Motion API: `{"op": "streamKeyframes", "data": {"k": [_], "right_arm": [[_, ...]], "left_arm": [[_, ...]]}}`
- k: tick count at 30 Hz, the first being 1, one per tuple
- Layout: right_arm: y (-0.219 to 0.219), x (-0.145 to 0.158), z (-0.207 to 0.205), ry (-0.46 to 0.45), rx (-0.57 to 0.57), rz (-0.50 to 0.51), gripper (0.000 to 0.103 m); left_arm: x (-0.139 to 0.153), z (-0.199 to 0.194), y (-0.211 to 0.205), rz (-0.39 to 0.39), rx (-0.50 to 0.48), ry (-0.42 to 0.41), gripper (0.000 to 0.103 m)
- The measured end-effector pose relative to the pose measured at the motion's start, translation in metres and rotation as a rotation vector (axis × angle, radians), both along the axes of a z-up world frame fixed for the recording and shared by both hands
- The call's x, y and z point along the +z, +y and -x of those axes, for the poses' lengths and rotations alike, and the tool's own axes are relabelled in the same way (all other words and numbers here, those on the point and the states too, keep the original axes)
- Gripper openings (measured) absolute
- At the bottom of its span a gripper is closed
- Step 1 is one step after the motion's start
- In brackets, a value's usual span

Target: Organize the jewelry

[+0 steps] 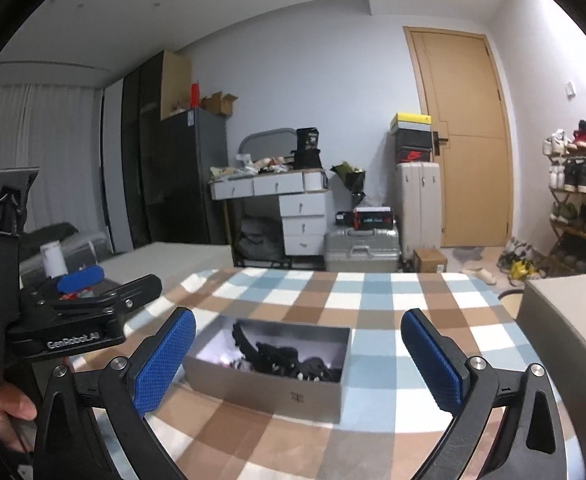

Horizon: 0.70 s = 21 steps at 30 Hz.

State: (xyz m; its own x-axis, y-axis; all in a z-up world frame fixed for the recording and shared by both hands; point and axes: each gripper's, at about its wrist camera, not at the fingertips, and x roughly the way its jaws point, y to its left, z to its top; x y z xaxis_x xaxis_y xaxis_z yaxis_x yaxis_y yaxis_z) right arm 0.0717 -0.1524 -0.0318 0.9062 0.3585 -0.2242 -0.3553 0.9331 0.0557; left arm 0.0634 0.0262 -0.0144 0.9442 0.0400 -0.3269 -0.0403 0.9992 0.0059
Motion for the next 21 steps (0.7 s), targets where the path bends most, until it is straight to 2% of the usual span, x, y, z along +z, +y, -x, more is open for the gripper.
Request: {"op": "streamKeyframes", "data": {"k": [7, 15, 21], "right_arm": [[0.000, -0.019, 0.002, -0.016, -0.036, 0.018, 0.103], [-0.001, -0.031, 0.004, -0.037, -0.072, 0.040, 0.103], [-0.001, -0.035, -0.004, 0.005, -0.094, 0.056, 0.103]], "left_arm": [[-0.009, 0.011, -0.002, -0.029, 0.022, -0.049, 0.102], [-0.022, 0.014, -0.004, -0.043, 0.029, -0.063, 0.102], [-0.033, 0.016, -0.011, -0.069, 0.043, -0.062, 0.102]]}}
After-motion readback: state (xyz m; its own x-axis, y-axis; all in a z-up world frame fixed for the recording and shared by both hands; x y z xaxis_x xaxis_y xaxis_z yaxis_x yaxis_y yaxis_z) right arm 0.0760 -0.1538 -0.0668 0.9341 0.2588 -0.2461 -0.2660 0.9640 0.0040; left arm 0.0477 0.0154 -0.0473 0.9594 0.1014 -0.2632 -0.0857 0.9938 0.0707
